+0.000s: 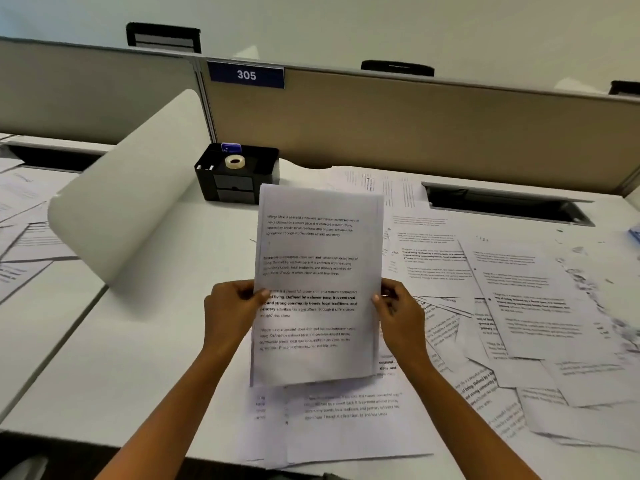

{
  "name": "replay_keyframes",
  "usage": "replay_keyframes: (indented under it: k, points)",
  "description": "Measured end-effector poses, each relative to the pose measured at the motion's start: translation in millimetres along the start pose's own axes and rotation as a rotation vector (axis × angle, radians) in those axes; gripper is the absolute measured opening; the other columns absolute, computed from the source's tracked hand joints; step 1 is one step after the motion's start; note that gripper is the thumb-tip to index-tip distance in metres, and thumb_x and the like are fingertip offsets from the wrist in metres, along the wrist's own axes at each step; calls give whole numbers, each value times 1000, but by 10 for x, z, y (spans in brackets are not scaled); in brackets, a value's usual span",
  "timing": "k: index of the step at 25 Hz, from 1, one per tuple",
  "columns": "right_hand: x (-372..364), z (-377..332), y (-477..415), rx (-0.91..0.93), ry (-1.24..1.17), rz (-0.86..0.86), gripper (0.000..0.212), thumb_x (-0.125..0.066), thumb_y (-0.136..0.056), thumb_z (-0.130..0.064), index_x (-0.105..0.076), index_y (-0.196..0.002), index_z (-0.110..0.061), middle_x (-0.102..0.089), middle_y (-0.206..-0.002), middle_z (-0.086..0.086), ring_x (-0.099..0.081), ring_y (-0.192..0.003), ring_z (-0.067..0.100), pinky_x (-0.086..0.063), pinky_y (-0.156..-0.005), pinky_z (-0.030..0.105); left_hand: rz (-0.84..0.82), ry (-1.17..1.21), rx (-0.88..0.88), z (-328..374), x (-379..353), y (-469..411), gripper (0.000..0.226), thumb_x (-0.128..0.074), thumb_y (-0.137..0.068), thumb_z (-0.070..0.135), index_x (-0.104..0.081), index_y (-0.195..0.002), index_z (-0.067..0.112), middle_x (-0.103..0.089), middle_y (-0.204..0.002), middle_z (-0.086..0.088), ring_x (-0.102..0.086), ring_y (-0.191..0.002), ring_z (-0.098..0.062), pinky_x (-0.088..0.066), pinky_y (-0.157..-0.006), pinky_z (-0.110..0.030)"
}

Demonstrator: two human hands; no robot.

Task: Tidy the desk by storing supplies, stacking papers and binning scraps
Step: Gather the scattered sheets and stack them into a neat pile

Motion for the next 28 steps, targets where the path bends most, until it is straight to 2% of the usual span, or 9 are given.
replay_keyframes:
  k: [2,4,8,10,12,15,18,22,28]
  points:
    - [65,168,-122,-12,84,-30,25,-58,-90,-10,-58,-115,-12,-64,-100,-1,-61,-89,12,-44,-66,2,-19,29,101,-153,-76,-2,25,-71,-81,21,-71,-104,12,-73,-92,-5,-67,-75,-17,-54,-76,-28]
    - [159,370,-281,6,228,-50,29,-60,-87,-5,-57,-116,-9,-64,-106,7,-60,-96,17,-42,-75,5,-43,58,186,-289,-168,6,25,-72,-80,19,-71,-103,10,-73,-92,-6,-67,-76,-20,-54,-82,-34]
    - [358,778,-705,44,619,-156,57,-64,-83,-8,-40,-135,-1,-43,-138,21,-37,-130,34,-29,-109,36,-122,44,240,-414,-370,7,26,-70,-81,15,-69,-105,6,-72,-91,-8,-64,-69,-18,-52,-70,-26]
    - [349,933,-871,-7,851,-327,69,-58,-89,-22,-20,-146,-7,-21,-153,17,-20,-141,30,-14,-116,40,-118,14,200,-395,-424,11,26,-69,-82,14,-69,-106,4,-72,-95,-11,-62,-68,-17,-50,-68,-23]
    - [306,994,-946,-42,985,-429,71,-53,-93,-32,-13,-148,-15,-16,-155,11,-17,-143,28,-12,-116,43,-91,-7,173,-372,-446,33,25,-68,-83,14,-69,-106,3,-72,-97,-12,-60,-68,-15,-48,-71,-23]
    - [265,916,-990,23,1040,-357,65,-57,-91,-28,-24,-144,-13,-43,-141,13,-43,-127,32,-37,-103,41,-80,-16,169,-389,-486,58,23,-67,-84,14,-69,-104,3,-72,-96,-12,-59,-69,-14,-46,-73,-21]
    - [191,839,-919,227,1206,-283,52,-65,-85,-16,-42,-130,-7,-62,-110,11,-61,-95,25,-51,-79,32,-61,-23,167,-412,-489,74,21,-67,-84,15,-70,-101,3,-72,-95,-11,-59,-71,-15,-46,-75,-22]
    - [161,843,-752,420,1264,-202,36,-88,-54,-7,-60,-77,-7,-58,-59,4,-52,-46,14,-45,-43,22,-49,-13,173,-449,-484,100,23,-66,-84,16,-69,-104,4,-71,-95,-10,-59,-71,-16,-48,-79,-27]
    - [111,608,-728,463,1232,-93,32,-90,-50,-9,-60,-62,-6,-55,-47,5,-49,-35,14,-42,-36,21,-49,2,195,-518,-521,132,25,-66,-85,17,-68,-106,4,-71,-98,-11,-59,-70,-16,-51,-80,-31]
Point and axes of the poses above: each hand's wrist, its own y-axis away from the middle knuckle, its own x-axis out of the back of the hand, z = x × y, the point moved 8 cm from there along -y, towards the middle knuckle
